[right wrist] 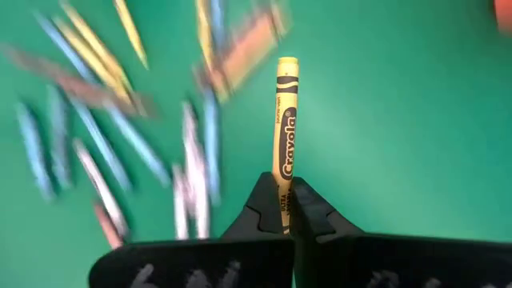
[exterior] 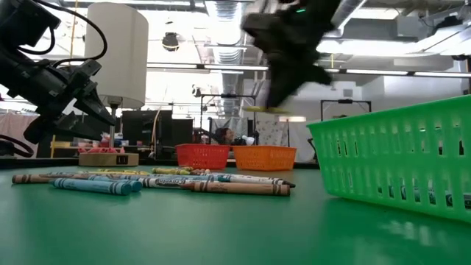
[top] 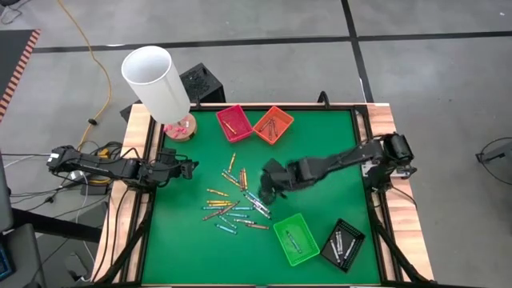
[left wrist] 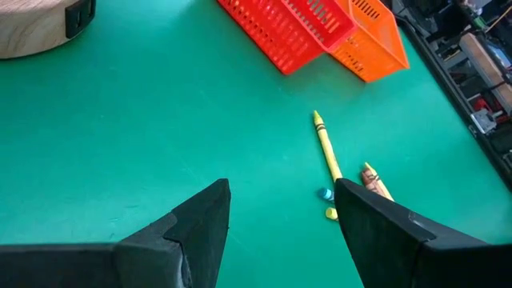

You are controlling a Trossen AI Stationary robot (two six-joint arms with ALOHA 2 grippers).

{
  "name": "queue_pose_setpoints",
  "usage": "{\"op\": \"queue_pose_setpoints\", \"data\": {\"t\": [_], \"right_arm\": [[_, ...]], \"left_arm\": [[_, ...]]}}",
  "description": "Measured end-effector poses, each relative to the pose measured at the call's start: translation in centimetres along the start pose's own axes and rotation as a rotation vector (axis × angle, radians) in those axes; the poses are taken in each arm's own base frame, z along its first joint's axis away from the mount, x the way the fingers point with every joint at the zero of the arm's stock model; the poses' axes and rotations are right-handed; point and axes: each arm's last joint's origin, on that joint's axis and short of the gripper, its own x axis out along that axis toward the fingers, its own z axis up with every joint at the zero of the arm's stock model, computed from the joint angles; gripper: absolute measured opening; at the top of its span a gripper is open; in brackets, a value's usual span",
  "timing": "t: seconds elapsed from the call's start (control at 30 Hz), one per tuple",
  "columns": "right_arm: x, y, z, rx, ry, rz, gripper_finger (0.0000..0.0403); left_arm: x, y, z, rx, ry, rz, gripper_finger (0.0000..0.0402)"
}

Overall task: Sort crayons
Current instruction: Put the light green crayon into the red bin

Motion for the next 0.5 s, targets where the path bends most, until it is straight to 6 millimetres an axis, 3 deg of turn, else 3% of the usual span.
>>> {"op": "queue_pose_setpoints", "data": {"t": [0.3,0.5], "right_arm": [[3.8,-1.8,8.3,-0.024,-0.471,0.140,0.0001],[6.3,-4.9,11.1,0.007,-0.544,0.150,0.0001]], "left_arm": [[0.0,0.0,0.0,-0.002,0.001,-0.001,0.0215],[0.0,0.0,0.0,-0.015,-0.001,-0.001,0.0215]]}}
